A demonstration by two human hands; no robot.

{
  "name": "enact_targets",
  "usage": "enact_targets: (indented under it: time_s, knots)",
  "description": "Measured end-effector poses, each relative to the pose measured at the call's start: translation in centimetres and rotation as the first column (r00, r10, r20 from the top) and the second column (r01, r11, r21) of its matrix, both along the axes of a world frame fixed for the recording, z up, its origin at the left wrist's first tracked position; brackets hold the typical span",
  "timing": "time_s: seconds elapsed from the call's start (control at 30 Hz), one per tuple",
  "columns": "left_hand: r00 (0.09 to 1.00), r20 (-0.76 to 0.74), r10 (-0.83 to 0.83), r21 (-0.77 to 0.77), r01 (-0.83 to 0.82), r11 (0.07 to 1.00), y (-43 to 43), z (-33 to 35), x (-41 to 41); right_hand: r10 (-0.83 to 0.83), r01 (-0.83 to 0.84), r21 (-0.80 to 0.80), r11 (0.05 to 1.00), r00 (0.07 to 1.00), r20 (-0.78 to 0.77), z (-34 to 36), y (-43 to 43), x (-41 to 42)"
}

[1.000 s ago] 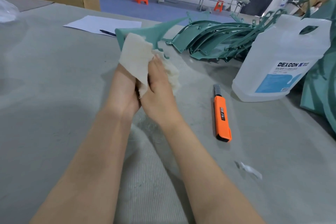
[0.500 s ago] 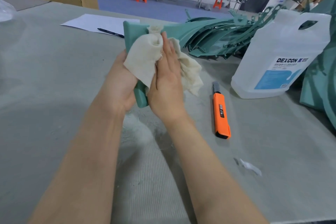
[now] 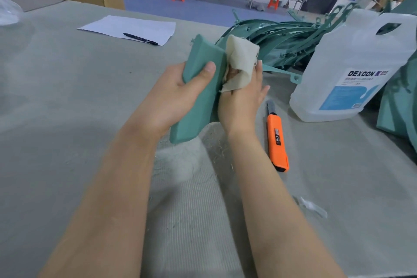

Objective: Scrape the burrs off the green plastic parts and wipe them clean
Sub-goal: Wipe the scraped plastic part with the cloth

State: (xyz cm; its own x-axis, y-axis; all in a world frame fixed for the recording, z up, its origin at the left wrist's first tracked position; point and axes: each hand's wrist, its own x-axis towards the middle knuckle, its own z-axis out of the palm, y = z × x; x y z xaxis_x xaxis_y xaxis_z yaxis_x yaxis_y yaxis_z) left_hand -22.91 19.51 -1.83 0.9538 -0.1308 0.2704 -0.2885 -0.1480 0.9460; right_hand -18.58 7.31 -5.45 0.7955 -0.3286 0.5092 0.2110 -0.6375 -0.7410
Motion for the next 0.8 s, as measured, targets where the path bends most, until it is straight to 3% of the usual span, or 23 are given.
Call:
enact_targets:
  time_s: [0.13,0.3,0.47,0.53,0.63,0.8]
  knots:
    - [0.999,0.044,-0.031,0.051,0.029,0.998,0.2,0.1,-0.4,-0.087,0.088,0.026,0.996,0.996,-0.019,0.3,-1.1,0.1]
    - [0.984,0.107,-0.140,0.001,0.141,0.990,0.9,0.8,-1.6,-0.264,0.289,0.047,0.956,0.920,-0.289,0.1,-5.6,1.1]
    - [0.984,0.153,-0.089,-0.106,0.105,0.989,1.6,1.1,-1.9,-0.322,0.391,0.240,0.888,0.904,-0.280,-0.6,-7.0,1.4]
    - [0.995,0.102,-0.003,-0.194,0.023,0.981,1.9,0.9,-1.1,-0.293,0.382,0.416,0.825,0.919,-0.262,-0.9,-7.1,1.5]
    - [0.994,-0.042,0.097,-0.430,-0.105,0.897,1.8,0.4,0.3,-0.198,0.281,0.585,0.761,0.959,-0.203,-0.9,-6.2,1.4]
    - [0.980,-0.086,0.178,-0.375,-0.198,0.906,0.7,-0.7,1.0,-0.001,0.129,0.814,0.567,0.988,-0.155,-0.3,-5.2,1.2]
